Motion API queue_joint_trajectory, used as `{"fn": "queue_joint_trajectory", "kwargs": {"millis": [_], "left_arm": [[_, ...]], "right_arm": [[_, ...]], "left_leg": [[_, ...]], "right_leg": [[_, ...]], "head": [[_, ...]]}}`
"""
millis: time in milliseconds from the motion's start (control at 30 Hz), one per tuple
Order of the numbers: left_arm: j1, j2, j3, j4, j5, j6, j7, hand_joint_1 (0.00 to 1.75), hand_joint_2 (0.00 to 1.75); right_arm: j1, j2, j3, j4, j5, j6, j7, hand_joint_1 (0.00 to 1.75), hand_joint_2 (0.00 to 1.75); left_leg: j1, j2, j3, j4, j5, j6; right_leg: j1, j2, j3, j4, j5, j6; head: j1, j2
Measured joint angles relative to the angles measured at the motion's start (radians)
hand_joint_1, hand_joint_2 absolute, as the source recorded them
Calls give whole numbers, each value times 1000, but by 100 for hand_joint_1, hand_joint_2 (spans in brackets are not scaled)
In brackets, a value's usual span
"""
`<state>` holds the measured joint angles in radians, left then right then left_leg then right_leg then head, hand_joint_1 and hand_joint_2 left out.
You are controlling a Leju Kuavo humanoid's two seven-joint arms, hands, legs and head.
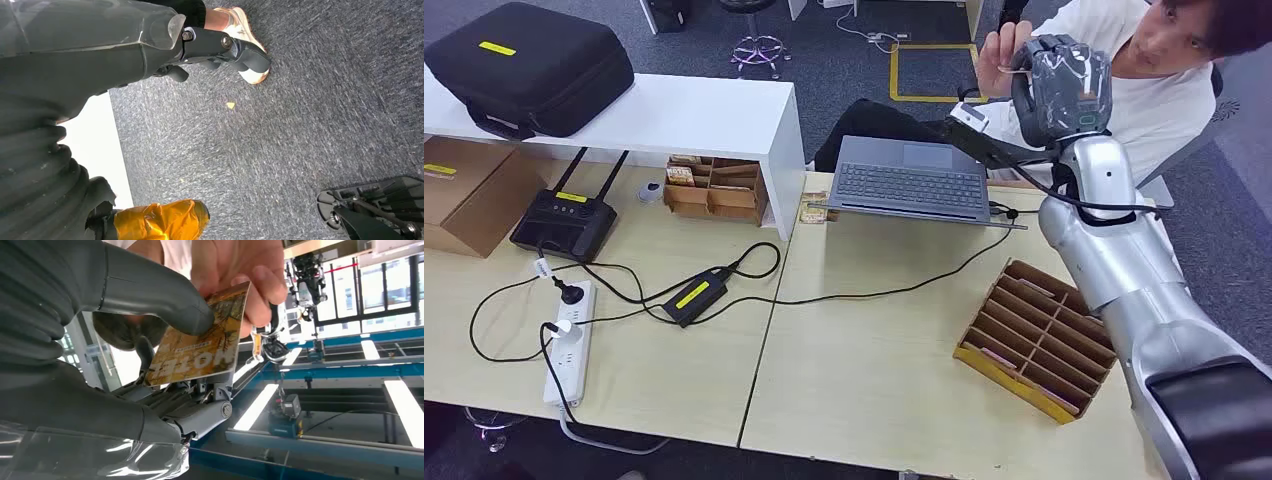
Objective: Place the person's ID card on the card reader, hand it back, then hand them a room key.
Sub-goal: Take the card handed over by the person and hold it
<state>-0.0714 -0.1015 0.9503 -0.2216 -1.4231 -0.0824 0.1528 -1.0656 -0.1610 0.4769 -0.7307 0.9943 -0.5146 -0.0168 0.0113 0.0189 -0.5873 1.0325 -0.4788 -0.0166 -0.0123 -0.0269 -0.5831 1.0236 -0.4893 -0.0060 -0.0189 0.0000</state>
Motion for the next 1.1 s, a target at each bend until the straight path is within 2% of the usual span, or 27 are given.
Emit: {"fn": "queue_joint_trajectory", "kwargs": {"millis": [100,233,467,633,767,967,1100], "left_arm": [[0,0,0,0,0,0,1,0,175],[2,0,0,0,11,1,0,0,175],[8,0,2,0,42,6,-4,0,175],[13,1,10,0,64,16,-4,0,175],[14,0,24,0,81,22,-4,0,175],[15,0,48,0,102,31,-4,0,175],[16,0,63,0,115,35,-4,0,175]], "right_arm": [[13,-4,-6,-12,-17,1,-19,175,175],[60,-20,-34,-67,-122,47,-85,175,175],[232,-92,-128,-255,-293,86,-170,175,175],[434,-167,-247,-439,-364,73,-216,175,175],[596,-206,-367,-581,-392,55,-236,175,175],[788,-231,-556,-734,-424,35,-242,175,175],[874,-241,-665,-793,-464,70,-223,175,175]], "left_leg": [[0,0,0,0,0,0],[0,0,0,0,0,0],[0,-2,0,0,-1,1],[0,-3,-1,0,-2,2],[0,-4,-2,0,-3,3],[0,-4,-2,0,-3,3],[0,-4,-2,0,-3,3]], "right_leg": [[0,0,0,0,0,0],[0,0,0,0,0,0],[0,-2,1,-2,0,0],[0,-4,1,-3,-1,1],[0,-4,1,-3,-1,2],[0,-4,1,-3,-2,3],[0,-4,1,-3,-2,3]], "head": [[0,0],[0,0],[0,0],[0,0],[0,0],[0,0],[0,0]]}}
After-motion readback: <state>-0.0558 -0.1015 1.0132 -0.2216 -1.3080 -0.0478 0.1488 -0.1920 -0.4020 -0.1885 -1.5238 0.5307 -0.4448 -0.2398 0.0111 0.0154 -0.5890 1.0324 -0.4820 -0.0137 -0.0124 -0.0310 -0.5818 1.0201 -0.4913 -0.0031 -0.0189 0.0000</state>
